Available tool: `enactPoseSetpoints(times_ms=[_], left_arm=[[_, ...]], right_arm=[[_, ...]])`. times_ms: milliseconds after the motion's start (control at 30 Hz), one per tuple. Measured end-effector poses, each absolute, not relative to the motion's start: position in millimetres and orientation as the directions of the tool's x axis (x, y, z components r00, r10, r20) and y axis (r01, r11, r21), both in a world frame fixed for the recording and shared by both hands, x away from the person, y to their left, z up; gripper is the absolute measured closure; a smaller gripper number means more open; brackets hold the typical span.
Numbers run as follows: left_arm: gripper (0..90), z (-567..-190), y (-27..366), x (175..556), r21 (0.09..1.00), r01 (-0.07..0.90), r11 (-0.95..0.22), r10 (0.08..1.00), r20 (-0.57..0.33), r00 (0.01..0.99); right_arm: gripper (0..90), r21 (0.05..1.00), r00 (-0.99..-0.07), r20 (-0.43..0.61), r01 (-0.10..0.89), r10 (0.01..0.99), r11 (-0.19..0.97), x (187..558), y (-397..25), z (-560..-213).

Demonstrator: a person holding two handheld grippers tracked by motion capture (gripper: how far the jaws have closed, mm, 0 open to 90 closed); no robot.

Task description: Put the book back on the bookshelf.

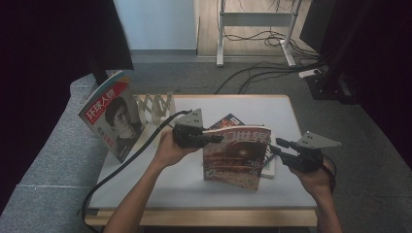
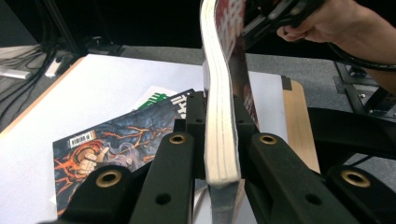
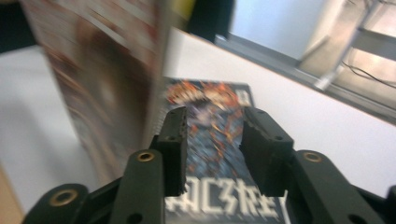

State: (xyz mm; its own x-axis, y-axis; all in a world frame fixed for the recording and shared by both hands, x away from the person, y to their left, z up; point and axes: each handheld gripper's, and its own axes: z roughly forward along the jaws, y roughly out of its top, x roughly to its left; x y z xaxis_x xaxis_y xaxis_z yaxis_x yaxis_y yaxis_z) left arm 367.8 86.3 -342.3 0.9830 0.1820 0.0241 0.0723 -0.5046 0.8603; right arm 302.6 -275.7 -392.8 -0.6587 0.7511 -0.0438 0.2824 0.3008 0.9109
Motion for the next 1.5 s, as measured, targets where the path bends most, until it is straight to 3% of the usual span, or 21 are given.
enactPoseSetpoints(times_ms=[333,567,700,800,1300,1500], left_arm=[[83.4,-337,88,363,0.836,0.078,-0.542,0.19,0.031,0.981],[83.4,-332,88,362,0.809,0.095,-0.58,0.2,0.029,0.979],[83.6,-331,89,361,0.8,0.105,-0.591,0.207,0.025,0.978],[83.7,-330,89,361,0.792,0.118,-0.598,0.221,0.022,0.975],[84.0,-322,107,356,0.802,0.182,-0.569,0.259,-0.035,0.965],[84.1,-319,123,353,0.811,0.215,-0.544,0.295,-0.054,0.954]], right_arm=[[39.7,0.866,-0.554,-0.036,0.398,0.832,0.303,311,-294,-425],[16.3,0.802,-0.483,-0.027,0.512,0.875,0.307,322,-305,-461],[11.4,0.769,-0.458,-0.016,0.562,0.889,0.303,326,-309,-480],[1.7,0.752,-0.427,-0.024,0.588,0.904,0.298,329,-311,-492],[0.0,0.706,-0.369,-0.003,0.657,0.929,0.264,334,-320,-535],[0.0,0.718,-0.367,0.007,0.649,0.93,0.25,333,-322,-537]])
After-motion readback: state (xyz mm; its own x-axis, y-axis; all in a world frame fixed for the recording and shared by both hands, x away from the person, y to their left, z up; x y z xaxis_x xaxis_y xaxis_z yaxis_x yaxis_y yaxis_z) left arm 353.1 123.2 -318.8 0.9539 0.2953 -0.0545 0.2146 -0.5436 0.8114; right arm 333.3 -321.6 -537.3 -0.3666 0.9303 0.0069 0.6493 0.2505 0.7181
